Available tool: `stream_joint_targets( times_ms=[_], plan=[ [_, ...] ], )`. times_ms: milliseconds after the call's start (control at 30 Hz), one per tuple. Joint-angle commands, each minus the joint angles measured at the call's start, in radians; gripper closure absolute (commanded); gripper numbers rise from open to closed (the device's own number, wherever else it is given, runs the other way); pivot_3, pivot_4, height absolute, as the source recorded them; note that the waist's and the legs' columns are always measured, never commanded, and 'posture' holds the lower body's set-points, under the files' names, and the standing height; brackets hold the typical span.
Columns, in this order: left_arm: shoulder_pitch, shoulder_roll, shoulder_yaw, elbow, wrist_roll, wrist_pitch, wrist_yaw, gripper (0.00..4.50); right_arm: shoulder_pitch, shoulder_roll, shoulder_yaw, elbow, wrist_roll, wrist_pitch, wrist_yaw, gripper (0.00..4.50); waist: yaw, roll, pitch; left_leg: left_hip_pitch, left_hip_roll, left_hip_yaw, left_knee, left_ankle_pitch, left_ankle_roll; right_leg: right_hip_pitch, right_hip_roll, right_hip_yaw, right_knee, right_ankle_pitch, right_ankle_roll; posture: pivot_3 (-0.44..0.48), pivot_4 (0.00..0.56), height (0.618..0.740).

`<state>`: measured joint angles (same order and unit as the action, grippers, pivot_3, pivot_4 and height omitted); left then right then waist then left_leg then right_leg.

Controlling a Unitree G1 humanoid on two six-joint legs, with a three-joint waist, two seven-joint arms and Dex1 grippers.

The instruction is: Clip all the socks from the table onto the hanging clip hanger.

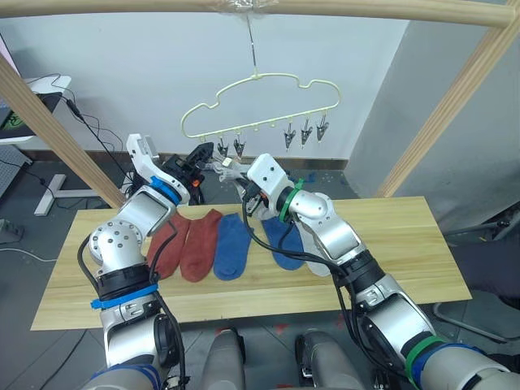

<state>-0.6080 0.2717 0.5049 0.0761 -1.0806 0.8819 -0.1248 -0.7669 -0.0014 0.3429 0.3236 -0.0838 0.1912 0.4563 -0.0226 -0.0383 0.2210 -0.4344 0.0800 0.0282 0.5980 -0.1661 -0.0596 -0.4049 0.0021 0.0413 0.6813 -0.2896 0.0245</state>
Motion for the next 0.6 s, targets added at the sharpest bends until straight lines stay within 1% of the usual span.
stream_joint_targets(
  times_ms=[33,267,367,400,500,567,600],
  plan=[
    [0.002,0.013,-0.01,-0.054,-0.017,-0.006,-0.026,2.93,-0.028,0.008,-0.019,-0.016,0.001,-0.03,-0.004,4.5,0.0,0.0,0.0,0.0,0.0,0.0,0.0,0.0,0.0,0.0,0.0,0.0,0.0,0.0,0.0,0.056,0.214,0.74],
    [0.01,0.028,-0.012,-0.061,-0.001,-0.017,-0.03,0.81,-0.014,0.034,-0.028,-0.017,0.027,-0.024,0.009,4.5,0.002,0.0,0.0,0.0,0.0,0.0,0.0,0.0,0.0,0.0,0.0,0.0,0.0,0.0,0.0,0.063,0.214,0.74],
    [0.029,0.057,-0.011,-0.089,0.008,-0.011,-0.032,0.02,0.02,0.074,-0.039,-0.034,0.096,0.012,0.049,4.5,-0.001,0.0,0.0,0.0,0.0,0.0,0.0,0.0,0.0,0.0,0.0,0.0,0.0,0.0,0.0,0.071,0.216,0.74],
    [0.036,0.067,-0.012,-0.098,0.008,-0.008,-0.033,0.02,0.029,0.085,-0.043,-0.039,0.118,0.026,0.066,4.5,-0.001,0.0,0.0,0.0,0.0,0.0,-0.001,0.0,0.0,0.0,0.0,0.0,0.0,0.0,0.0,0.071,0.216,0.74],
    [0.095,0.112,-0.05,-0.156,0.041,0.002,-0.062,0.0,0.072,0.141,-0.072,-0.113,0.246,0.146,0.128,3.73,0.0,0.0,0.0,0.0,0.001,-0.001,-0.001,0.0,0.0,0.0,0.0,-0.001,0.0,0.0,0.0,0.082,0.221,0.74],
    [0.125,0.126,-0.07,-0.175,0.066,-0.009,-0.072,0.0,0.088,0.158,-0.079,-0.147,0.293,0.203,0.147,3.07,0.003,0.0,0.0,0.0,0.0,0.0,-0.002,0.0,-0.001,0.0,-0.001,-0.001,0.0,0.0,0.0,0.082,0.221,0.74],
    [0.135,0.127,-0.074,-0.18,0.075,-0.017,-0.073,0.0,0.093,0.158,-0.078,-0.158,0.302,0.22,0.149,2.67,0.005,0.0,0.0,0.0,0.0,0.0,-0.002,0.0,-0.001,0.0,-0.001,-0.001,0.0,0.0,0.0,0.082,0.221,0.74]
  ],
)
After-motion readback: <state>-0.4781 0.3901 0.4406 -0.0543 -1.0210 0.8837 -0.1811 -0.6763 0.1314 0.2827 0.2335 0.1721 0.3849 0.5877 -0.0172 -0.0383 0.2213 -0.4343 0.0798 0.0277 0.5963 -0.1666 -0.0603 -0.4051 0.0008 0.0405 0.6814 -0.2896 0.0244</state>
